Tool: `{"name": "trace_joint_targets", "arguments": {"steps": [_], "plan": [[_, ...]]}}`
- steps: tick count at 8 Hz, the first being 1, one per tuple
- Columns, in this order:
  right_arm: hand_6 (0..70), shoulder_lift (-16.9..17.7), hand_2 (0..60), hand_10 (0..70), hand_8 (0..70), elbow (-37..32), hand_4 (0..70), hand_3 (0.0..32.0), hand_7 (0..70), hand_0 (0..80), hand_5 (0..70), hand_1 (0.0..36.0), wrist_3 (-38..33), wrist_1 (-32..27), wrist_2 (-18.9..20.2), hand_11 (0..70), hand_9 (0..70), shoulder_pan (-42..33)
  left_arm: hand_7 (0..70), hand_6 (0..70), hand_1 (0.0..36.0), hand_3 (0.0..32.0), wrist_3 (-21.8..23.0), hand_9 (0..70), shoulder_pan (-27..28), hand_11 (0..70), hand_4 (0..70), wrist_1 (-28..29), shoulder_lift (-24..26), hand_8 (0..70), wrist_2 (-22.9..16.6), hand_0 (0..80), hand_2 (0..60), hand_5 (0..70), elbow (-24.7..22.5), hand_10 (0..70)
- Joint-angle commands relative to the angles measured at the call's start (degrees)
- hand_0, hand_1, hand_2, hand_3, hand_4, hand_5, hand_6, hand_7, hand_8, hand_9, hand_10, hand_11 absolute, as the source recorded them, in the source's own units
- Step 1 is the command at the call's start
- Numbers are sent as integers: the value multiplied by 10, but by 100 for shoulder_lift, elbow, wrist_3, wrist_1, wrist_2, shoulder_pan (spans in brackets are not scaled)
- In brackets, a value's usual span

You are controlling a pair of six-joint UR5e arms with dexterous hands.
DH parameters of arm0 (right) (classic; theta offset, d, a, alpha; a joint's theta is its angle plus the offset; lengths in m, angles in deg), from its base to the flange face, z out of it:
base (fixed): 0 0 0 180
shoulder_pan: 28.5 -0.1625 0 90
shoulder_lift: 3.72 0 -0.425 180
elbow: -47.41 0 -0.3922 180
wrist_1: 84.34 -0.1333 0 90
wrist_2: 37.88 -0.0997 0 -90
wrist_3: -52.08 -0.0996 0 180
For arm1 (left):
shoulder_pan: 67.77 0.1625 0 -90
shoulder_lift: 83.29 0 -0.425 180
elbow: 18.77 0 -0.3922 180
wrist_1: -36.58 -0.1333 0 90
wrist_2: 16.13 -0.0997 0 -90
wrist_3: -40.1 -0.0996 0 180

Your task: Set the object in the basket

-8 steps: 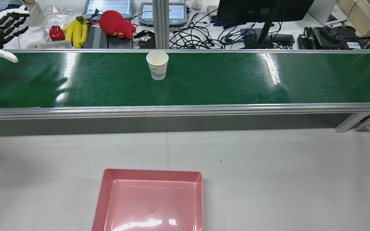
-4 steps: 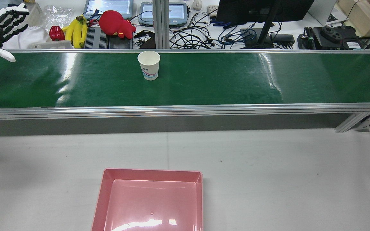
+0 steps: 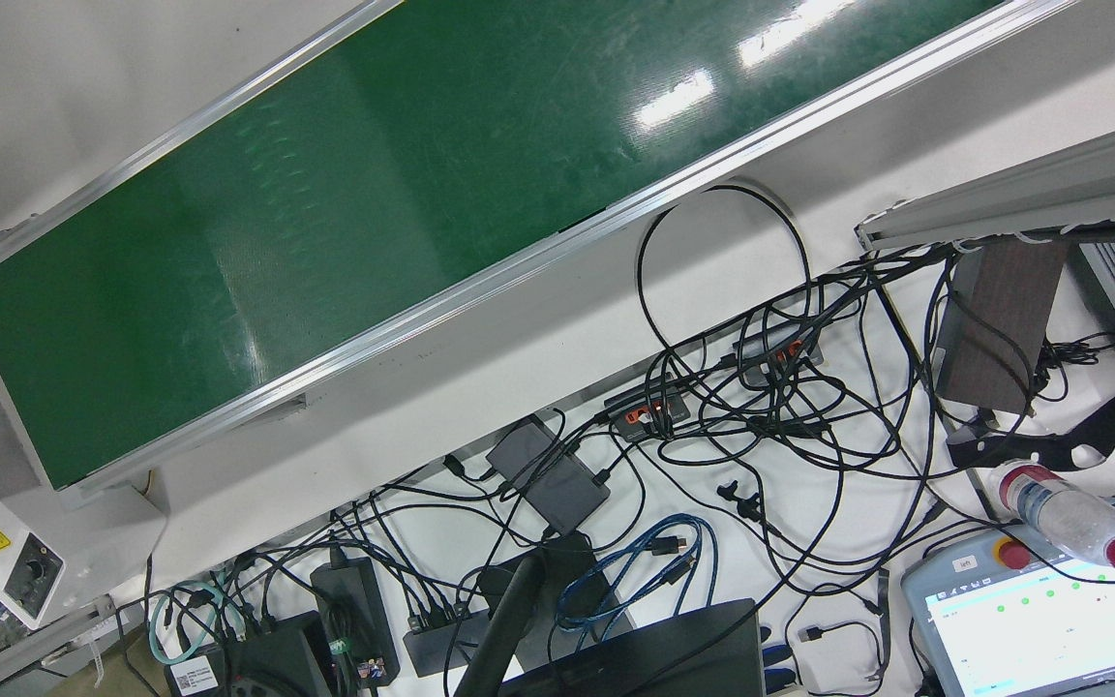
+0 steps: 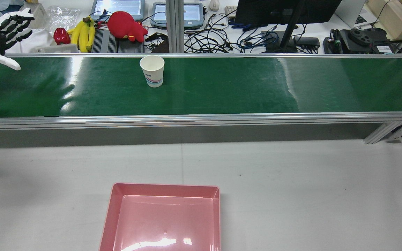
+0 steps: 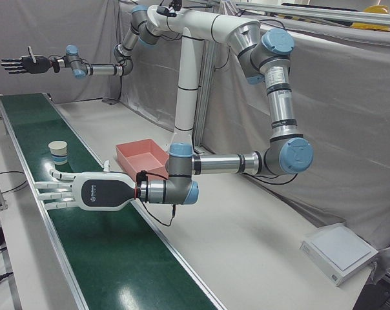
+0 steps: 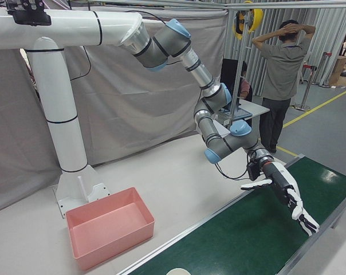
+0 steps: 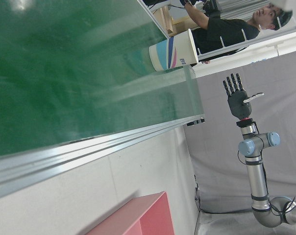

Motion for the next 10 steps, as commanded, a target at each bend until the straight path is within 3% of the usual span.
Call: {"name": "trace_joint_targets", "arguments": {"steps": [1, 4, 7, 10], "plan": [[0, 0, 0, 0, 0, 0, 0, 0, 0, 0, 0, 0, -4, 0, 0, 0, 0, 0, 0, 11, 150, 34, -17, 0, 33, 56, 0, -125, 14, 0, 0, 574, 0, 310, -4, 23], [0, 0, 0, 0, 0, 0, 0, 0, 0, 0, 0, 0, 5, 8, 0, 0, 0, 0, 0, 13, 152, 14, -79, 0, 60, 54, 9, -204, 49, 0, 9, 575, 0, 327, 4, 22], [0, 0, 0, 0, 0, 0, 0, 0, 0, 0, 0, 0, -4, 0, 0, 0, 0, 0, 0, 12, 152, 18, -70, 0, 489, 58, 8, -318, 84, 0, 53, 574, 0, 326, 48, 25], [0, 0, 0, 0, 0, 0, 0, 0, 0, 0, 0, 0, -4, 0, 0, 0, 0, 0, 0, 11, 152, 22, -70, 0, 491, 46, 8, -441, 233, 0, 62, 575, 0, 324, 57, 16]]}}
